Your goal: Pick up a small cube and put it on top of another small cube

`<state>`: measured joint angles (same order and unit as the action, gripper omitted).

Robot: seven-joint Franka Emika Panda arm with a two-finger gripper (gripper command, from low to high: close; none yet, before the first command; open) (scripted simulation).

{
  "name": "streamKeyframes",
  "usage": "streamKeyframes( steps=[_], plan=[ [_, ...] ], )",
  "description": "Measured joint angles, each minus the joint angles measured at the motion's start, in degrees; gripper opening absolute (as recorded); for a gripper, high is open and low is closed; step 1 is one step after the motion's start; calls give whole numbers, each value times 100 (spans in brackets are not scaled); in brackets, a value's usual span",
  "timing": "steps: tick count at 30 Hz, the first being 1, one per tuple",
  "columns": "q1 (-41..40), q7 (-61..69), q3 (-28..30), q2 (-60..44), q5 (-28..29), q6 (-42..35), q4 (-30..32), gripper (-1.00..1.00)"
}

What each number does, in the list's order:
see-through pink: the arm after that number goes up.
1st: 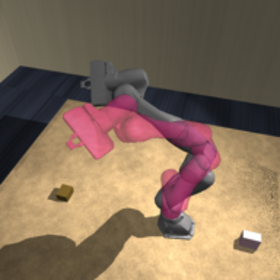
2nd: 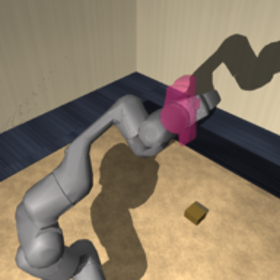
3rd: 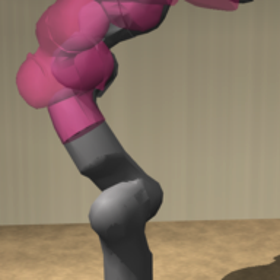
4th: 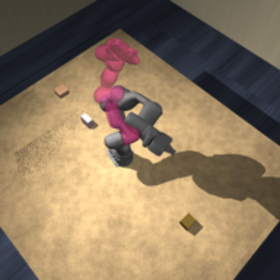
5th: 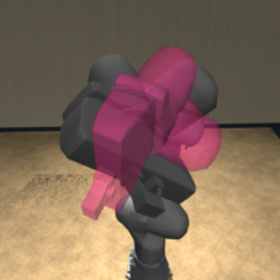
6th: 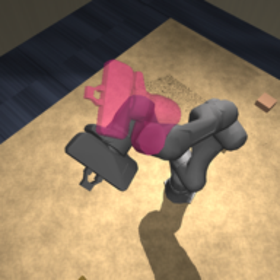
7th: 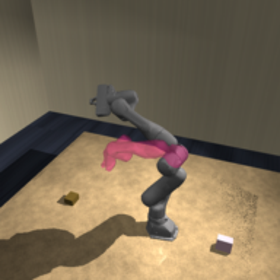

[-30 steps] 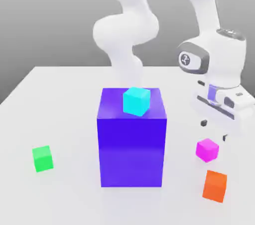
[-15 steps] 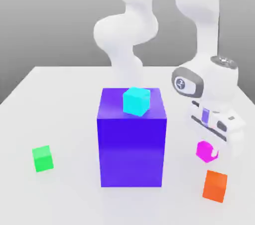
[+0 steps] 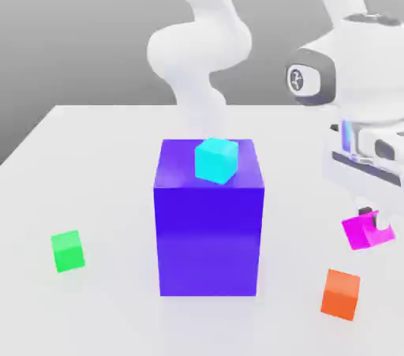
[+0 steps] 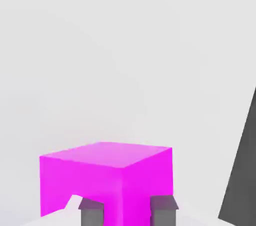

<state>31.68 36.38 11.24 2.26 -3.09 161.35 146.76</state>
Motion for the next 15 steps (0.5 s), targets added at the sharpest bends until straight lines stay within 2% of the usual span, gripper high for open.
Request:
streamKeyframes(
  steps=[5,13,15],
  plan=[
    [-1220,190,616,161,160,-263,-115,-100],
    [-3035,397,1811,381,586,-699,192,-100],
    [-3361,350,2050,420,772,-779,475,-100]
  ],
)
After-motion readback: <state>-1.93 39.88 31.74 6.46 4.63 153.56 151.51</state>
